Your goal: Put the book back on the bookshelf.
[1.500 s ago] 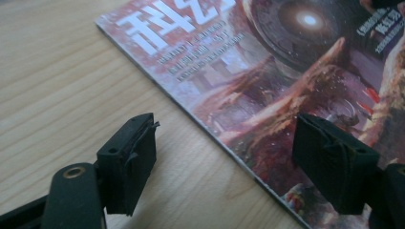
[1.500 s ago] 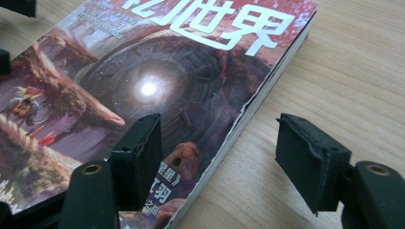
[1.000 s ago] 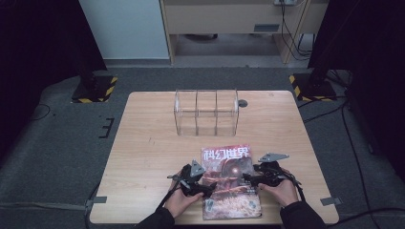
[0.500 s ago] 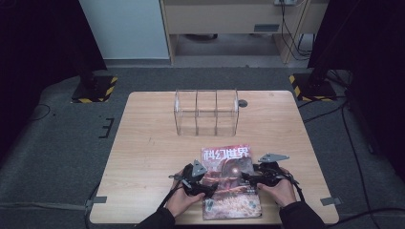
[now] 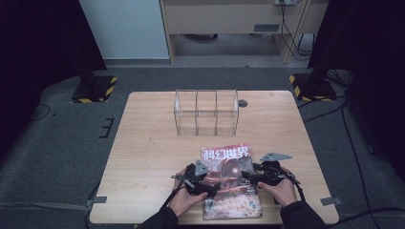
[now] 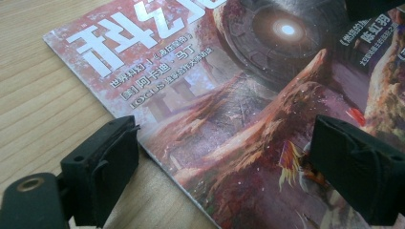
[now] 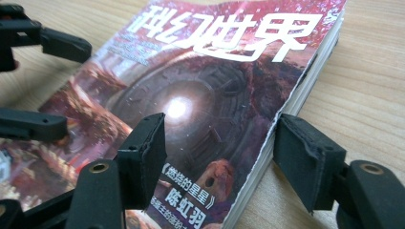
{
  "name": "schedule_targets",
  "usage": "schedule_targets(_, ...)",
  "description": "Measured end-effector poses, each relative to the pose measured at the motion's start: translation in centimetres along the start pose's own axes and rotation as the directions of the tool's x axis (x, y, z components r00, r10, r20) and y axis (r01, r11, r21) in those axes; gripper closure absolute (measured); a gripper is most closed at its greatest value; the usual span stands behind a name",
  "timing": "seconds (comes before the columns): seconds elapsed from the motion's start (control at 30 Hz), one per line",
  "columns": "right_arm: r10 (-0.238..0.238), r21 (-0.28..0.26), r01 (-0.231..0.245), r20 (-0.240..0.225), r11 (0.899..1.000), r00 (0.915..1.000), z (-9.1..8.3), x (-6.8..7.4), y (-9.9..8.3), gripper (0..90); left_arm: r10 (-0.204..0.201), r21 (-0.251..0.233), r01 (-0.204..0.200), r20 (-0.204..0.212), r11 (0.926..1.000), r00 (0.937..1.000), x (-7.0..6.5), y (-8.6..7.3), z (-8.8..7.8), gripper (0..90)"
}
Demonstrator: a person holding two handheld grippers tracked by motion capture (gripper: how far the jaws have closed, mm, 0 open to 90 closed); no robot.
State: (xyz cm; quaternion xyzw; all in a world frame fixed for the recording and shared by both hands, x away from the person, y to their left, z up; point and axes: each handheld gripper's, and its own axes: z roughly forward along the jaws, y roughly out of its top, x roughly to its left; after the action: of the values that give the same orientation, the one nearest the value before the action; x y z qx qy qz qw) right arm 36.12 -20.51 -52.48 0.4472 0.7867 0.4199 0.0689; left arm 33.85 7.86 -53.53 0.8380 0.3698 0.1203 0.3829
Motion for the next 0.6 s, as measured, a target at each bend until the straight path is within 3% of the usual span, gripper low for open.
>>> schedule_targets(0.13, 0.031, -0.059, -0.034, -0.041, 0.998, 0.9987, -0.59, -0.09, 0.27, 38.8, 0.0, 0.0, 0.0, 0.0, 1.0, 1.0, 0.0, 0.0, 0.0, 8.7)
schedule_targets(0.23, 0.057, -0.143, -0.07, -0.097, 0.987, 0.9937, -1.07, 0.11, 0.51, 41.7, 0.0, 0.001, 0.0, 0.0, 1.0, 1.0, 0.0, 0.0, 0.0, 8.7)
schedule_targets(0.3, 0.045, -0.179, -0.064, -0.109, 0.982, 0.993, -1.07, 0.45, 0.67, 40.8, 0.001, 0.001, -0.001, 0.0, 1.0, 1.0, 0.0, 0.0, 0.0, 8.7)
schedule_targets(0.5, 0.034, -0.183, -0.056, -0.119, 0.981, 0.9923, -0.83, 0.66, 0.73, 37.4, 0.0, 0.001, 0.0, 0.0, 1.0, 1.0, 0.0, 0.0, 0.0, 8.7)
schedule_targets(0.6, 0.043, -0.153, -0.055, -0.08, 0.987, 0.9959, -0.54, 0.54, 0.44, 36.0, 0.0, 0.001, 0.0, 0.0, 1.0, 1.0, 0.0, 0.0, 0.0, 8.7)
